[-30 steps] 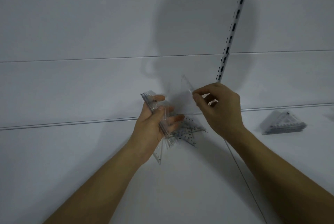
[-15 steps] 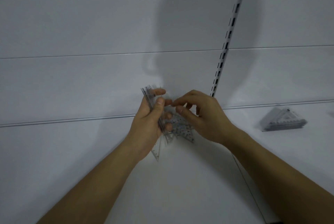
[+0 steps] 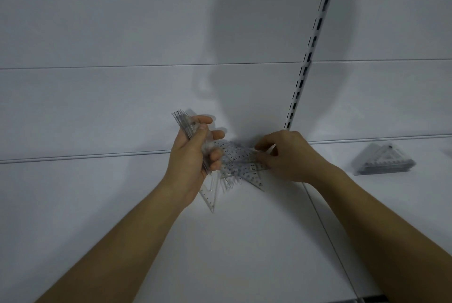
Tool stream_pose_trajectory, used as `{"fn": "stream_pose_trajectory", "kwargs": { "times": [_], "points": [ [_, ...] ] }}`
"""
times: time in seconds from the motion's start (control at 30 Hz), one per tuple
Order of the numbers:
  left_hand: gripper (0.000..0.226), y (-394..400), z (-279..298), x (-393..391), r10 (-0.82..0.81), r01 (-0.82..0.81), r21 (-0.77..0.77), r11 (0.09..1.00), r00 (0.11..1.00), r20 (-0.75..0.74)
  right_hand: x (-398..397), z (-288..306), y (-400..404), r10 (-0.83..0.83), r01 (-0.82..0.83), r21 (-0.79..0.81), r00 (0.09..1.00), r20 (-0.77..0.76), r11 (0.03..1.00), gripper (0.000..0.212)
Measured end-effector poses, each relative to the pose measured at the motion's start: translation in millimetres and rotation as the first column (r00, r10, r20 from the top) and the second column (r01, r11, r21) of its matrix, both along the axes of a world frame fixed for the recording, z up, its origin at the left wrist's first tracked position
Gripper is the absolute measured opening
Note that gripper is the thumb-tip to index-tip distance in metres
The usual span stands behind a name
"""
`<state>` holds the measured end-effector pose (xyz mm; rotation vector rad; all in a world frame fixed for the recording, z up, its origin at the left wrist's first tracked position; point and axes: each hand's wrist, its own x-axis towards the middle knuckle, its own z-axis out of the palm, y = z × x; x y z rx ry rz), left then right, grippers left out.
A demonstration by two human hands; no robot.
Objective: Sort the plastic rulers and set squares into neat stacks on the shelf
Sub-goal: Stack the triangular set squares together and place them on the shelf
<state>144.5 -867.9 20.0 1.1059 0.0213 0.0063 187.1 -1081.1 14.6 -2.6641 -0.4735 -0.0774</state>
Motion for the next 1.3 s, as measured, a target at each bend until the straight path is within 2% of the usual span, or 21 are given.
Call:
{"fn": "stream_pose_trajectory", "kwargs": {
  "times": [0.07,0.37,0.57,0.67,0.73,0.93,1.03,1.13,1.2,1.3],
  "points": [
    [0.014,-1,0,0,0.004,-0.004,-0.004,1.000,1.000,-0.018,0,0,0,-0.003,0.001,0.042,0.999,0.039,0.999,0.017],
    [0.011,-4,-2,0,-0.008,0.007,-0.010,1.000,0.998,-0.070,-2,2,4,-0.055,0.027,0.139,0.979,0.196,0.990,0.016],
    [0.011,-4,-2,0,-0.002,0.002,-0.003,1.000,0.998,-0.066,-8,9,7,-0.117,0.015,0.317,0.945,0.307,0.948,0.011],
    [0.012,-5,-3,-1,-0.001,0.002,0.024,1.000,1.000,-0.031,-7,9,8,-0.158,0.026,0.397,0.940,0.303,0.917,0.010],
    [0.015,-6,-4,-1,-0.006,0.006,0.030,1.000,1.000,0.008,-8,8,10,-0.153,0.012,0.413,0.938,0.311,0.911,0.009],
    [0.039,-12,-9,-4,-0.090,0.079,0.116,0.990,0.992,0.084,-21,3,29,-0.048,-0.151,0.344,0.860,0.507,0.927,0.005],
    [0.039,-15,-10,-6,-0.119,0.111,0.097,0.989,0.990,0.082,-24,-4,39,0.103,-0.277,0.304,0.870,0.483,0.912,0.011],
    [0.031,-15,-11,-5,-0.120,0.109,0.116,0.987,0.989,0.088,-25,-1,38,0.227,-0.378,0.335,0.882,0.413,0.863,0.013],
    [0.023,-14,-12,-4,-0.121,0.112,0.094,0.989,0.988,0.101,-25,4,34,0.230,-0.381,0.382,0.893,0.386,0.842,0.014],
    [0.020,-11,-9,-2,-0.089,0.089,0.009,0.996,0.995,0.039,-18,7,25,0.133,-0.265,0.338,0.921,0.367,0.903,0.017]
  ]
}}
